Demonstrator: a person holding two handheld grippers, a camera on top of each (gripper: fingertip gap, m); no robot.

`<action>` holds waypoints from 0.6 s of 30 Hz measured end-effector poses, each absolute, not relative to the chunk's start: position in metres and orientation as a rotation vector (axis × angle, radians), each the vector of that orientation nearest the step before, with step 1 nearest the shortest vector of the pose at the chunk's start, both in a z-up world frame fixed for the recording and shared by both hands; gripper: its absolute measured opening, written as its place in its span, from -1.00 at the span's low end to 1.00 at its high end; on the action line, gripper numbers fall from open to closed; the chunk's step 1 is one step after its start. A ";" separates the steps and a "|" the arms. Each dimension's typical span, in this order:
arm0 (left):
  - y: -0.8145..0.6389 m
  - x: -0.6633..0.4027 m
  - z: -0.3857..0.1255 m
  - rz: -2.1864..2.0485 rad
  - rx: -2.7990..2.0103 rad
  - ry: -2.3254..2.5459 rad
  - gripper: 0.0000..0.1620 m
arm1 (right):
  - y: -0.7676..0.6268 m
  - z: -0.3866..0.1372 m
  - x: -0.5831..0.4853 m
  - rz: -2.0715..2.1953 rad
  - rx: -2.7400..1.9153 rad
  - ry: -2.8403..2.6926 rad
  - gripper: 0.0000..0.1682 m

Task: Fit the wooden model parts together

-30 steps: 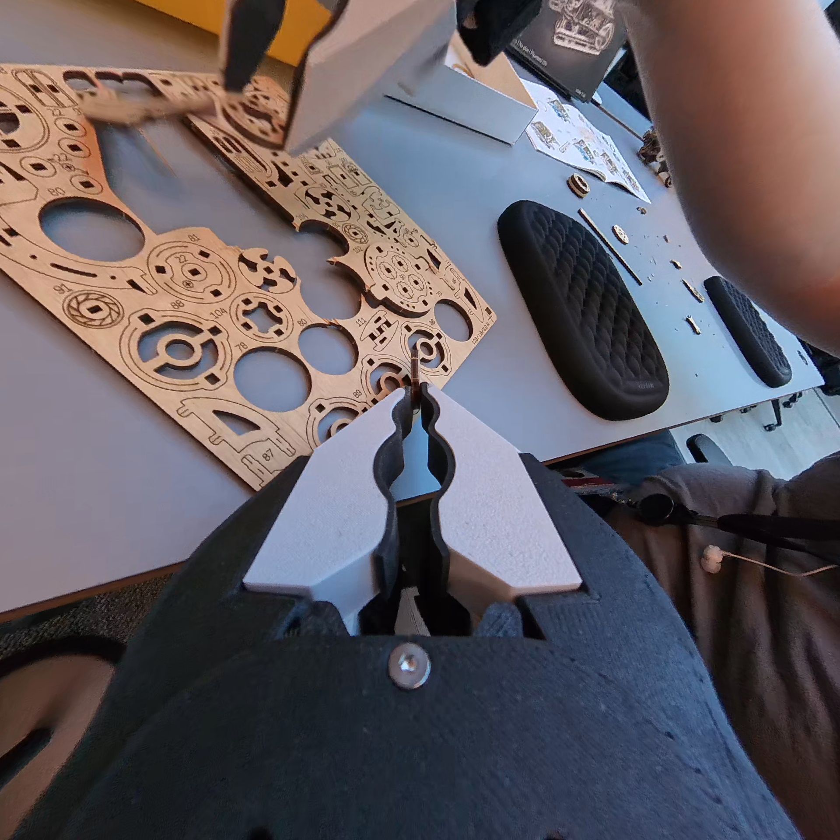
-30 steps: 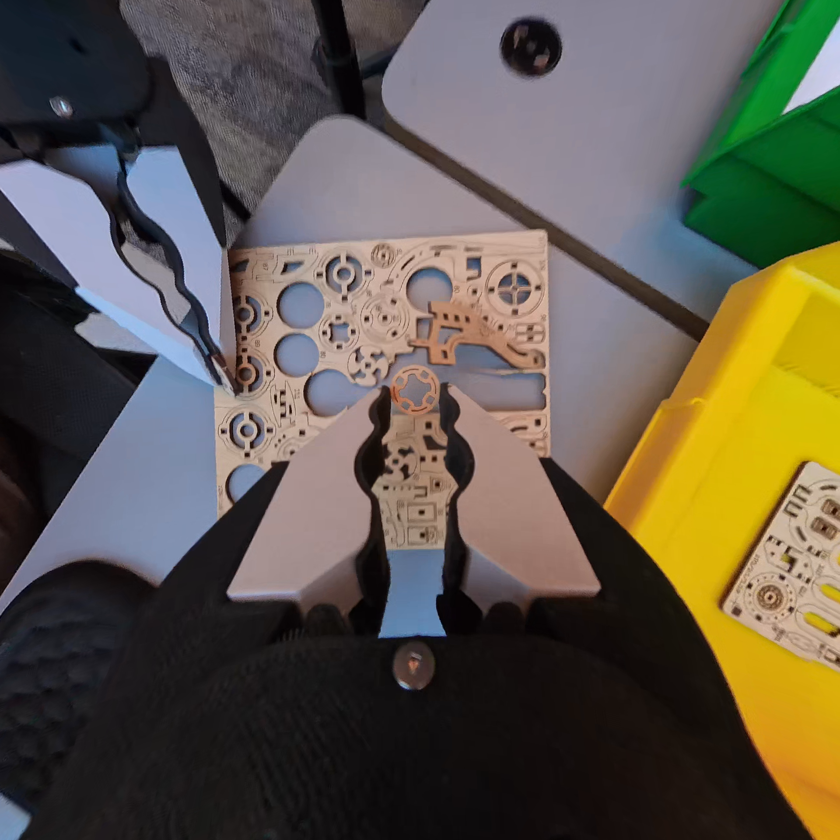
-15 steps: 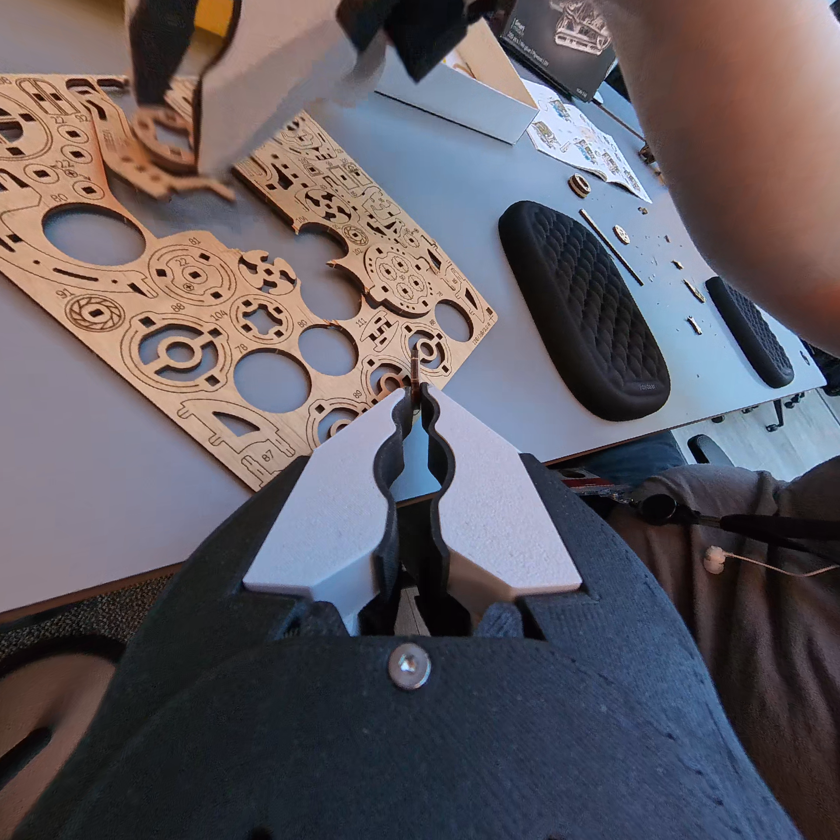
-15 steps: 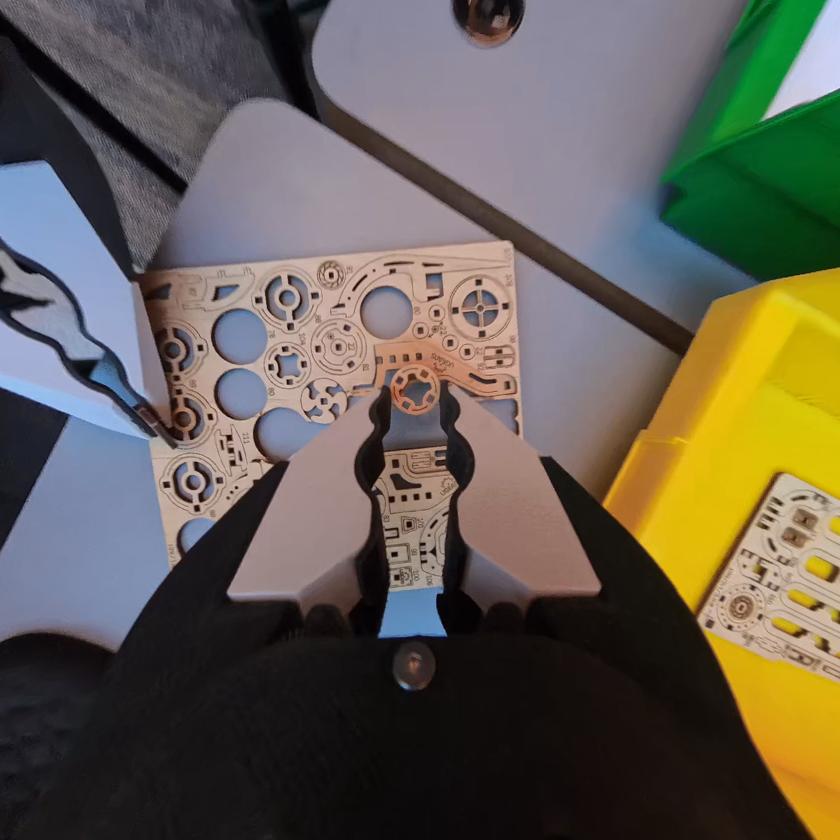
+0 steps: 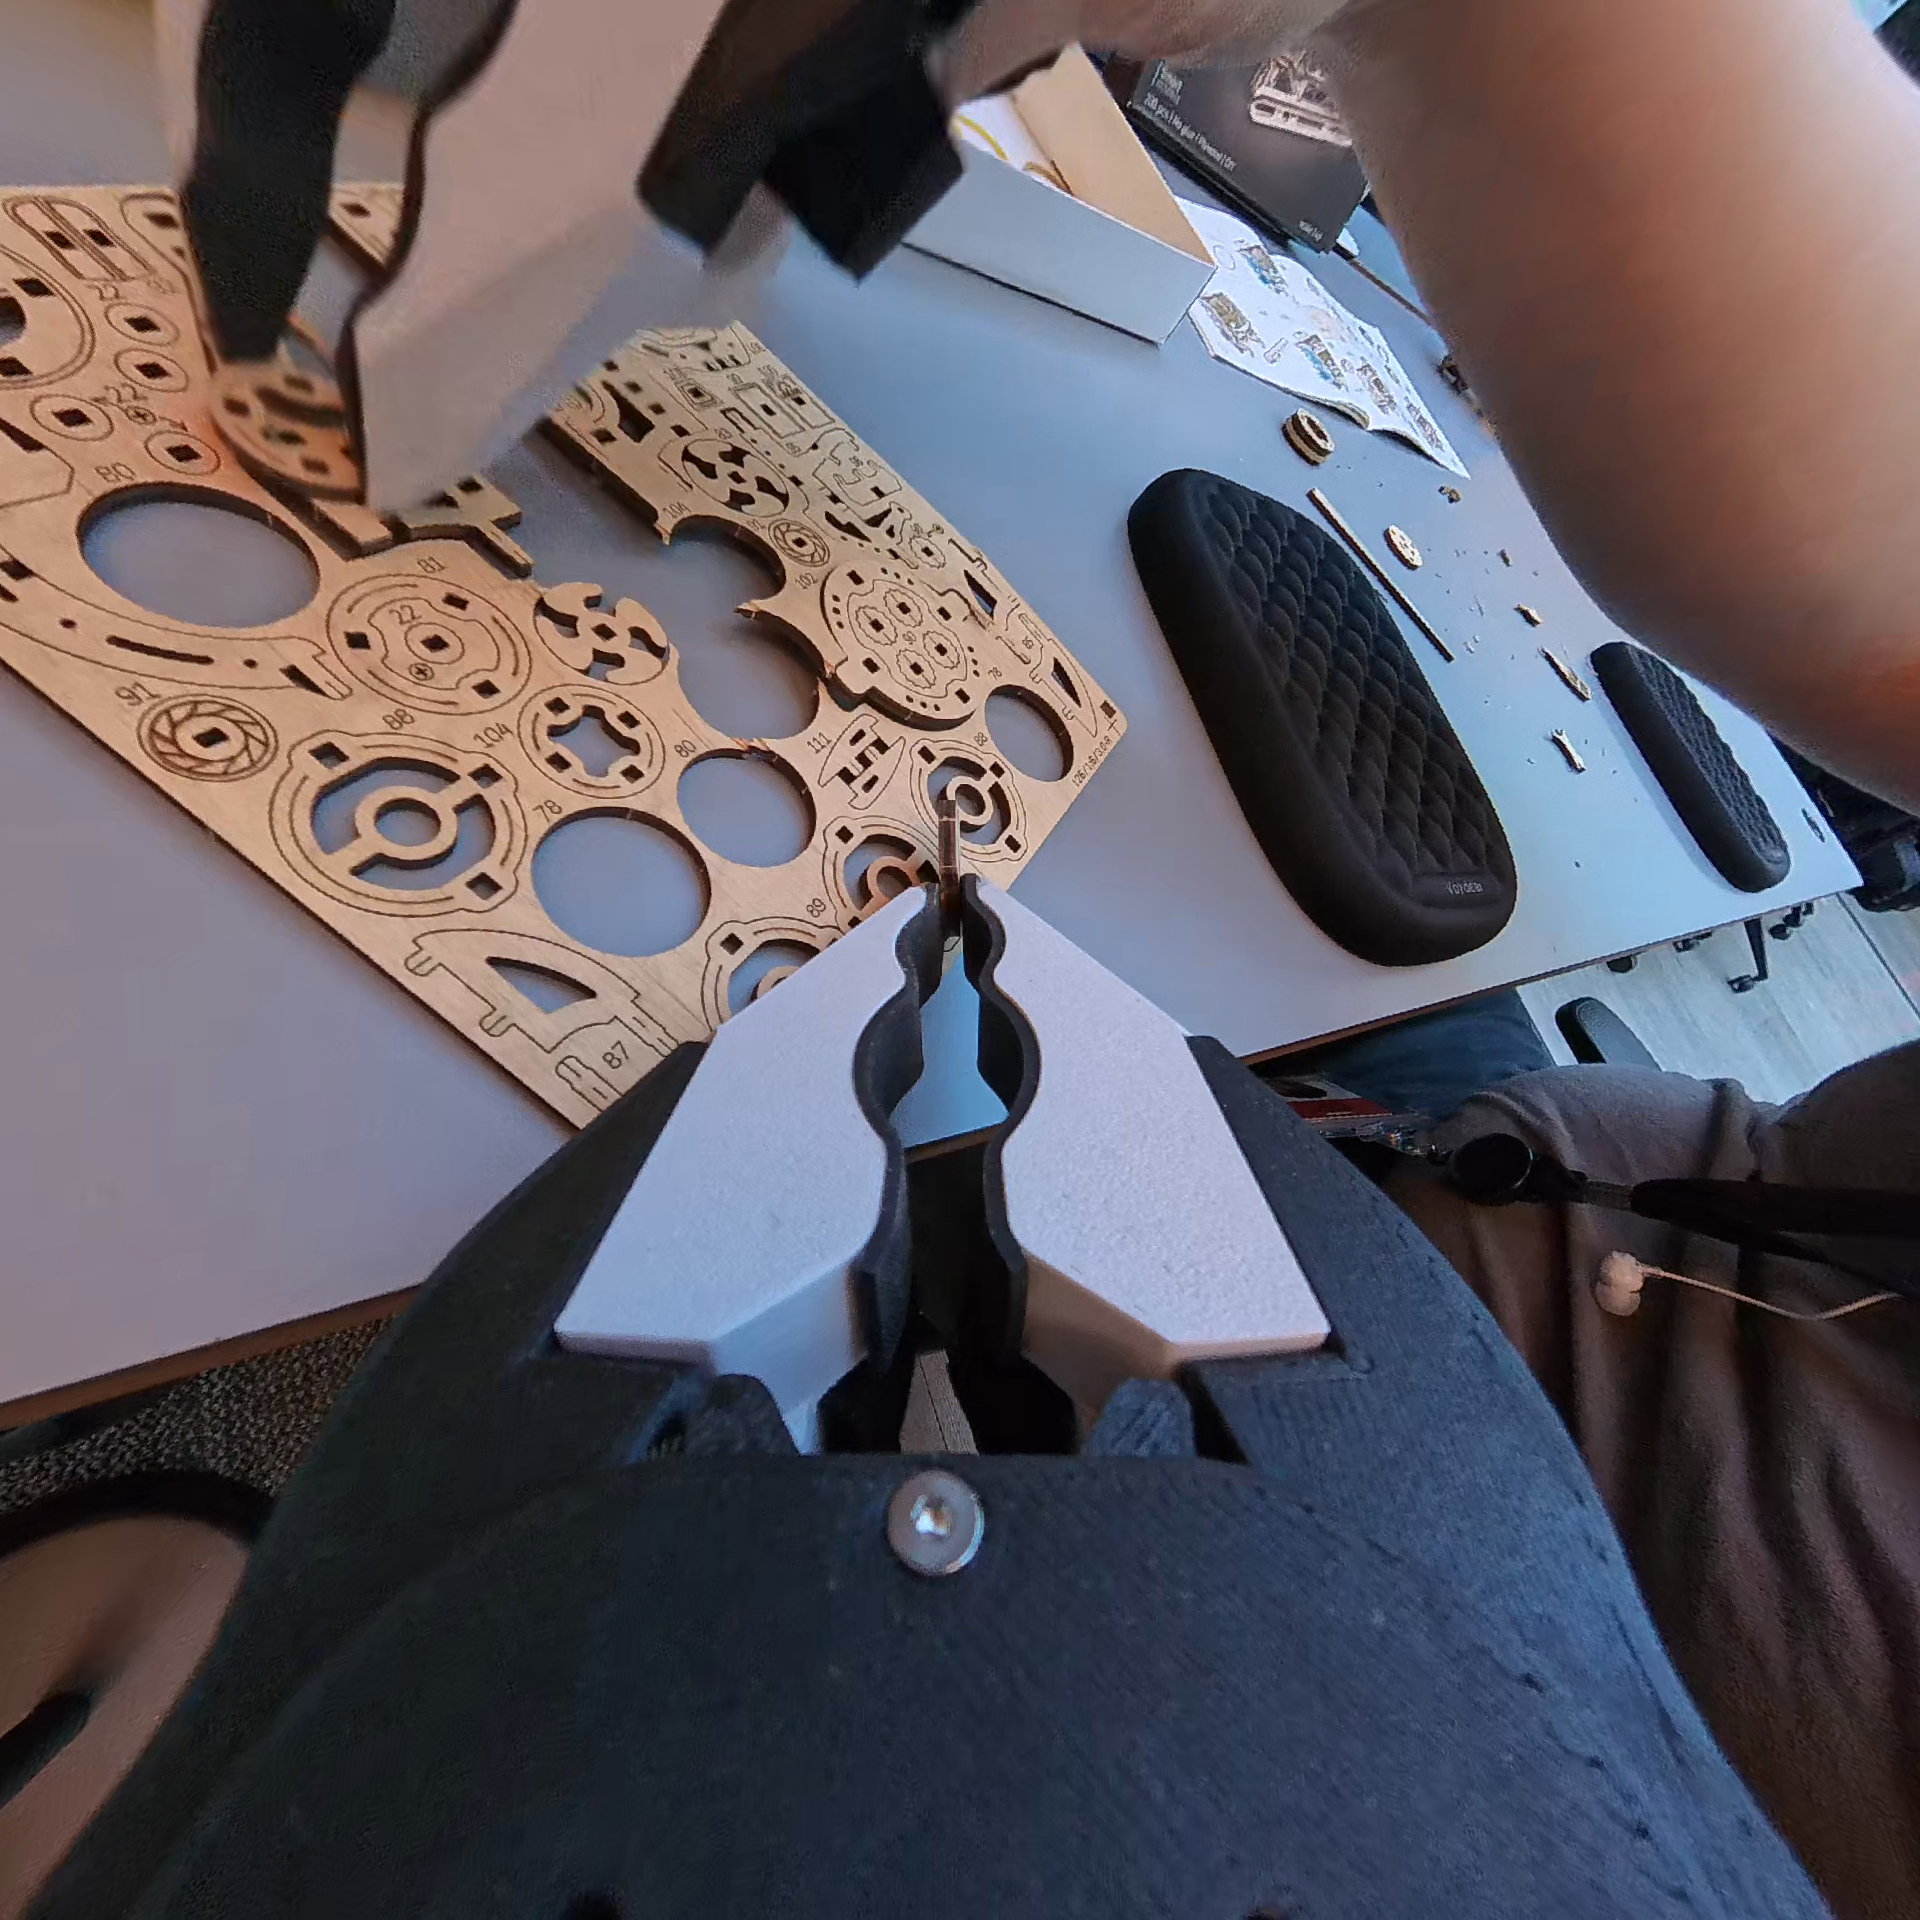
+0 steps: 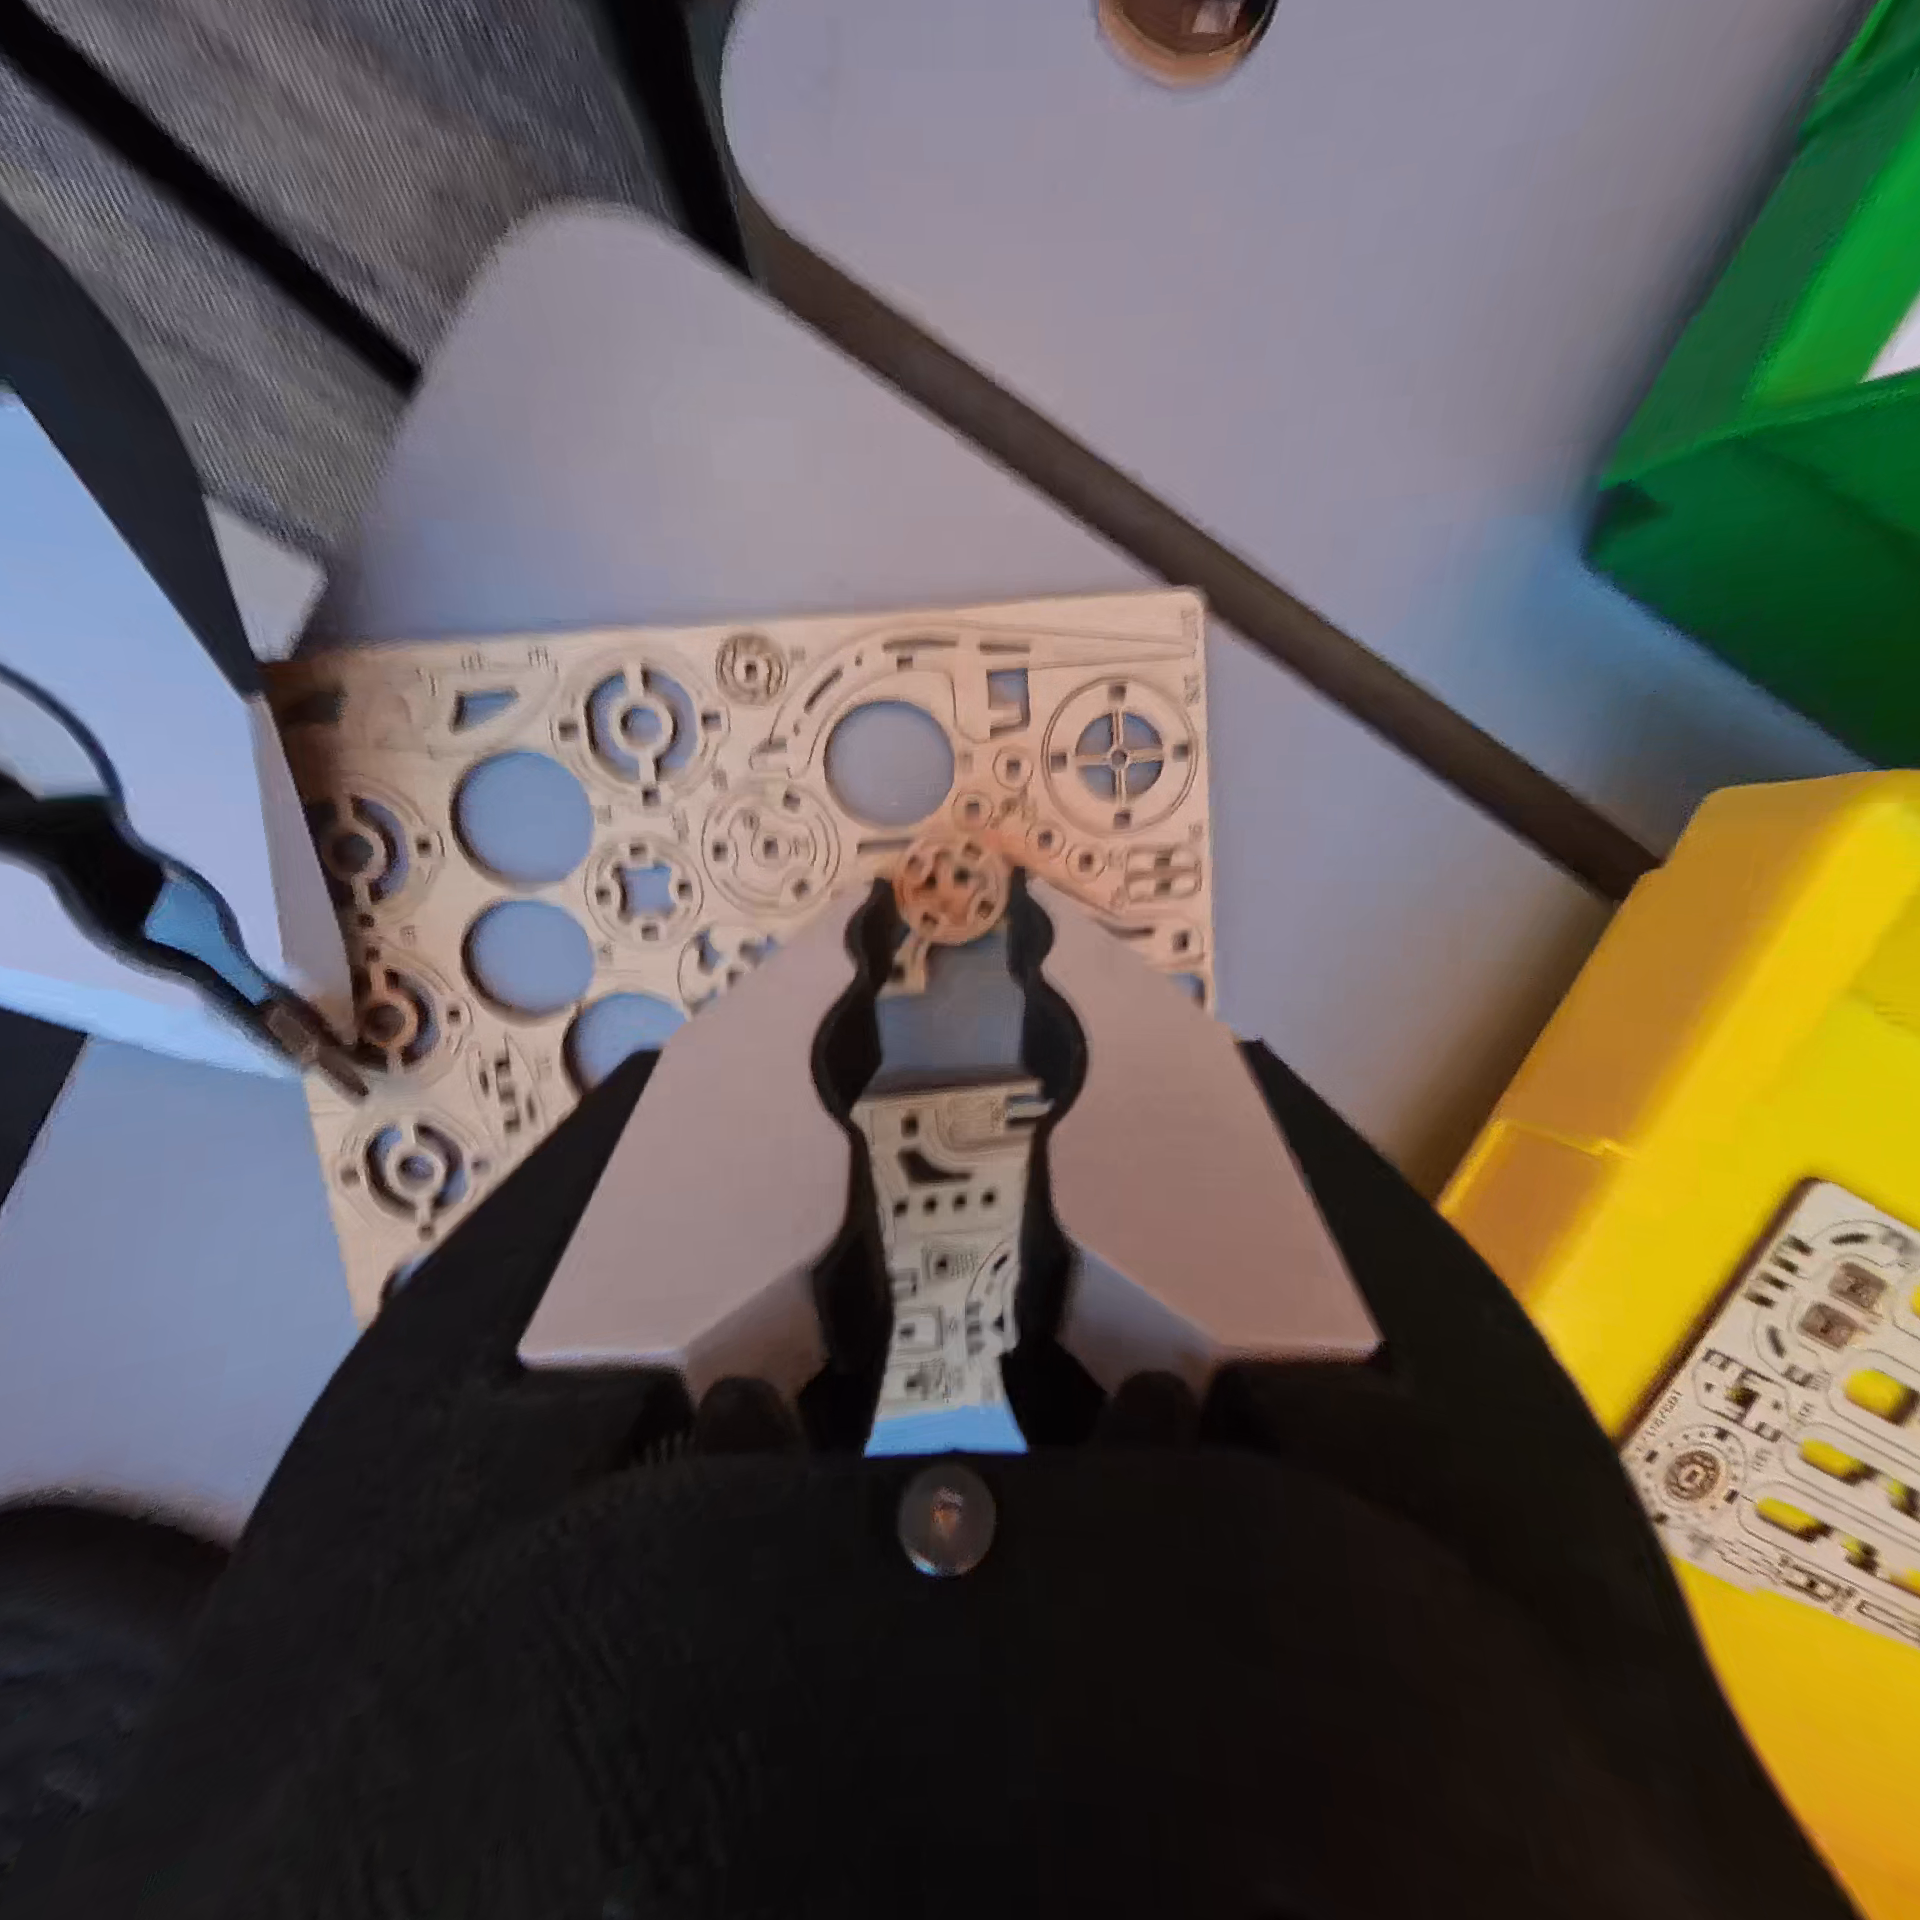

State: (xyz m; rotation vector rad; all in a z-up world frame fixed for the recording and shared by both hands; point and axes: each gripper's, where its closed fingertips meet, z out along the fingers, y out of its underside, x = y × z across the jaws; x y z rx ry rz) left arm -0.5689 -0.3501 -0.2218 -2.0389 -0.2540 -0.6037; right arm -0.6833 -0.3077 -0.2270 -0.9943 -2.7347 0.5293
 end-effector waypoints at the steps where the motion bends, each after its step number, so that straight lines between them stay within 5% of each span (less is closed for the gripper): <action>1: -0.350 -0.569 -0.222 -0.605 -2.039 -0.253 -0.99 | -0.312 -0.224 -0.688 0.581 -0.992 -2.703 -0.76; 18: -0.350 -0.568 -0.221 -0.630 -2.025 -0.251 -0.99 | -0.296 -0.225 -0.618 0.501 -0.867 -2.880 -0.75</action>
